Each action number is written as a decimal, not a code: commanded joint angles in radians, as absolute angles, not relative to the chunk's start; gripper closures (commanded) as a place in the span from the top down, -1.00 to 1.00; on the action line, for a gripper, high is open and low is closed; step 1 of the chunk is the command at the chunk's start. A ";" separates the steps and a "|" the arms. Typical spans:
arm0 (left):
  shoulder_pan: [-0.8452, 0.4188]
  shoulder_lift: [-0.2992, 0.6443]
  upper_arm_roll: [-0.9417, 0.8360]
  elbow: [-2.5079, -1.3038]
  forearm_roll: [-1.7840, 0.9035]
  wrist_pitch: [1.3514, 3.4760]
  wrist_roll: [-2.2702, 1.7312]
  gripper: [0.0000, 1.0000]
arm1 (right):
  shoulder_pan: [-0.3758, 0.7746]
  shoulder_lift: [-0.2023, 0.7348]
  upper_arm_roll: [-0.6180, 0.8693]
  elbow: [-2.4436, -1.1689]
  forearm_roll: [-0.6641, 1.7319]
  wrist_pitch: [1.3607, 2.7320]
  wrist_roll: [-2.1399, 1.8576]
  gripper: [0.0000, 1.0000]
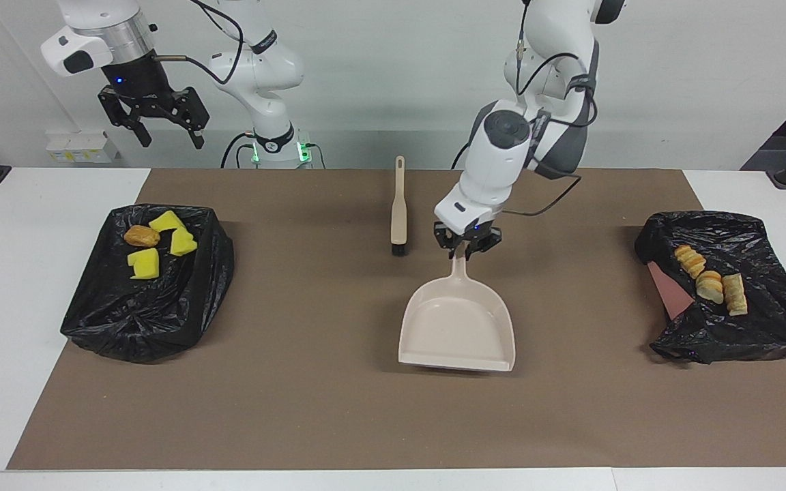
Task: Sweep and dump trash in bin
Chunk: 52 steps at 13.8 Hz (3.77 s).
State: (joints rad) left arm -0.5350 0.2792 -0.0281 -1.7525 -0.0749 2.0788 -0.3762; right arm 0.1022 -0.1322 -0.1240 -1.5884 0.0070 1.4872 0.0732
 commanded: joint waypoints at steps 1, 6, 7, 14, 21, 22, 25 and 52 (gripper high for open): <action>-0.558 0.333 -0.027 -1.717 -0.086 2.132 -0.399 -1.00 | 0.100 -0.146 -0.123 -1.603 0.005 1.482 0.058 1.00; -0.577 0.339 -0.046 -1.729 -0.091 2.210 -0.534 -1.00 | 0.100 -0.146 -0.123 -1.603 0.005 1.482 0.058 1.00; -0.578 0.344 -0.046 -1.732 -0.089 2.217 -0.535 -1.00 | 0.100 -0.146 -0.123 -1.603 0.005 1.482 0.058 1.00; -0.578 0.332 -0.034 -1.721 -0.078 2.209 -0.583 1.00 | 0.100 -0.146 -0.123 -1.603 0.003 1.482 0.058 1.00; -0.365 0.232 -0.035 -1.654 -0.089 2.030 -0.430 1.00 | 0.100 -0.146 -0.123 -1.603 0.005 1.482 0.058 1.00; -0.327 0.223 -0.040 -1.649 -0.089 2.007 -0.401 1.00 | 0.100 -0.146 -0.123 -1.603 0.005 1.482 0.058 1.00; -0.253 0.184 -0.029 -1.643 -0.091 1.964 -0.260 1.00 | 0.100 -0.146 -0.123 -1.603 0.005 1.482 0.058 1.00; -0.038 0.006 -0.028 -1.508 -0.011 1.463 0.052 1.00 | 0.100 -0.146 -0.123 -1.603 0.005 1.482 0.058 1.00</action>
